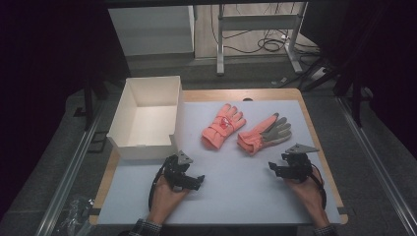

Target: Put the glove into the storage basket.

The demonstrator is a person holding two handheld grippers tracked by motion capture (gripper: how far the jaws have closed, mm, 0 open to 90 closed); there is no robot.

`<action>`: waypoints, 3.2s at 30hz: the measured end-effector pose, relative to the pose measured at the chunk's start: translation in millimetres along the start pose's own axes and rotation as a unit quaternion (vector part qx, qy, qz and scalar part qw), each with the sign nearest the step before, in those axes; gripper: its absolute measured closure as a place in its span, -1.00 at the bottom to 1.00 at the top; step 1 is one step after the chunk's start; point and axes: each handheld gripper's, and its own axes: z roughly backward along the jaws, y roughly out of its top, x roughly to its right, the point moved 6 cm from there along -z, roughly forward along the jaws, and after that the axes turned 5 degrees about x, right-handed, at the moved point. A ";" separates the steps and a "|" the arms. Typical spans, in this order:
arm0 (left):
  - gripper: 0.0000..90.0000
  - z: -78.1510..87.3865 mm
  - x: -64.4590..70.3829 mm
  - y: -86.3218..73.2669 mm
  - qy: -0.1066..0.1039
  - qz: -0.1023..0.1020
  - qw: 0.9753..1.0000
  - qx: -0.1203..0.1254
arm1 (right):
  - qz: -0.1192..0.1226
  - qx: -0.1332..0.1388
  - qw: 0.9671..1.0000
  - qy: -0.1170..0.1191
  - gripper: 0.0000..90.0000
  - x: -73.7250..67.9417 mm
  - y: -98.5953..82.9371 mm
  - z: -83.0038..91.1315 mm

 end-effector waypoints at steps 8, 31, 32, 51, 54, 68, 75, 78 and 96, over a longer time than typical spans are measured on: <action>-1.00 0.0 0.0 0.0 0.000 0.000 1.000 0.000 | -0.017 0.011 1.000 -0.005 -0.08 10.7 18.3 -2.6; -1.00 0.0 0.1 0.0 0.000 0.000 1.000 0.001 | -0.076 0.005 0.994 -0.082 -0.09 44.7 74.2 -58.9; -1.00 0.1 0.1 0.0 0.000 0.000 1.000 0.000 | -0.075 -0.005 0.994 -0.086 -0.09 45.6 71.9 -63.2; -1.00 0.0 0.0 0.0 0.000 0.000 1.000 0.001 | -0.061 -0.009 0.995 -0.084 0.93 43.7 68.6 -67.2; -1.00 0.0 0.0 0.0 0.001 0.000 1.000 0.000 | -0.070 0.002 0.995 -0.064 0.93 44.7 70.1 -62.1; -1.00 -0.2 0.3 0.1 0.000 0.002 1.000 0.002 | -0.026 0.020 0.998 0.048 0.94 21.0 91.3 -20.4; -1.00 0.1 0.0 -0.1 0.000 0.000 1.000 0.000 | 0.014 0.010 0.993 0.118 0.94 2.5 94.1 -6.6; -1.00 0.1 0.0 -0.1 0.000 0.000 1.000 0.000 | 0.045 -0.002 0.985 0.167 0.94 -10.8 91.2 -4.5; -1.00 0.2 0.0 -0.1 0.000 0.000 1.000 0.000 | 0.148 -0.067 0.960 0.228 0.91 -30.5 63.6 -41.8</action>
